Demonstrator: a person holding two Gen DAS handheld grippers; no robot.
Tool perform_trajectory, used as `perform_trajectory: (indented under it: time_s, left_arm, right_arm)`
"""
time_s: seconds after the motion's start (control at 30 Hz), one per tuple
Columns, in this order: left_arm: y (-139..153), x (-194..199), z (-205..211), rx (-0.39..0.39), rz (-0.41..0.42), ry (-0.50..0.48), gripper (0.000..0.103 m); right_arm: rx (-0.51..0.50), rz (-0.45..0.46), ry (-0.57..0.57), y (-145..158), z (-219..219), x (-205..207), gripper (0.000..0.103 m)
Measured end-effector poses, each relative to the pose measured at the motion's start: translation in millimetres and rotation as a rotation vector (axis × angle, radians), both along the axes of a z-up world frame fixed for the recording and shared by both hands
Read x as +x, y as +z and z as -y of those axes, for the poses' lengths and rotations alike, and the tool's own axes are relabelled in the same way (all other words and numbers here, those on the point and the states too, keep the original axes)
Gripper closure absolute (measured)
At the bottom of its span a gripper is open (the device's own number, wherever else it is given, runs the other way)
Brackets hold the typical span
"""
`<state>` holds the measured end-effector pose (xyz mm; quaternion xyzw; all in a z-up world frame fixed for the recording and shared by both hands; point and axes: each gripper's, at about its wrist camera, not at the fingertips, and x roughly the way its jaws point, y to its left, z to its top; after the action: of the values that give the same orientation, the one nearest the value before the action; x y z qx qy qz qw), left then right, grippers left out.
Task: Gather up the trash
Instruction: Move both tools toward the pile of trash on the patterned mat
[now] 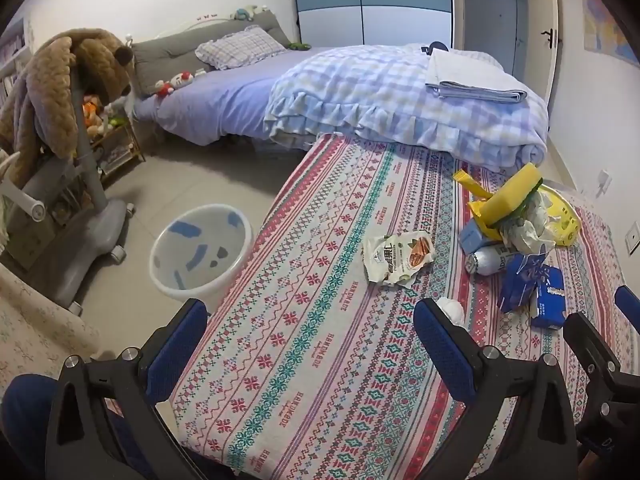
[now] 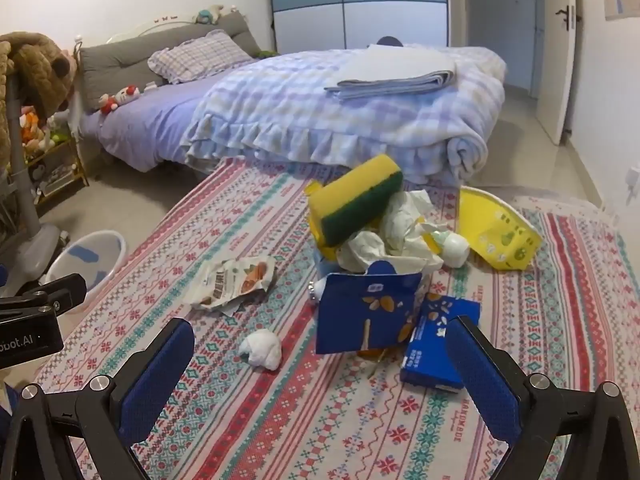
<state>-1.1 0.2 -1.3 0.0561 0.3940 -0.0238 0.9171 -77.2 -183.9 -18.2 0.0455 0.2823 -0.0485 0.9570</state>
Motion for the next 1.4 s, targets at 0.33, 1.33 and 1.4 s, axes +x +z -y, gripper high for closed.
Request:
perform_trajectory:
  time_s: [0.33, 1.33, 1.4]
  left_arm:
    - [-4.8, -0.3, 1.8, -0.002, -0.001, -0.002, 0.000]
    - [-10.4, -0.4, 5.7, 0.016, 0.021, -0.015, 0.000]
    - [-10.6, 0.0, 6.1, 0.022, 0.029, -0.016, 0.000]
  right_arm:
    - [0.002, 0.004, -0.002, 4.7, -3.3, -1.4, 0.000]
    - [0.041, -0.003, -0.020, -3.1, 3.7, 0.3, 0.000]
    - [0.062, -0.010, -0.021, -2.5, 4.1, 0.4, 0.000]
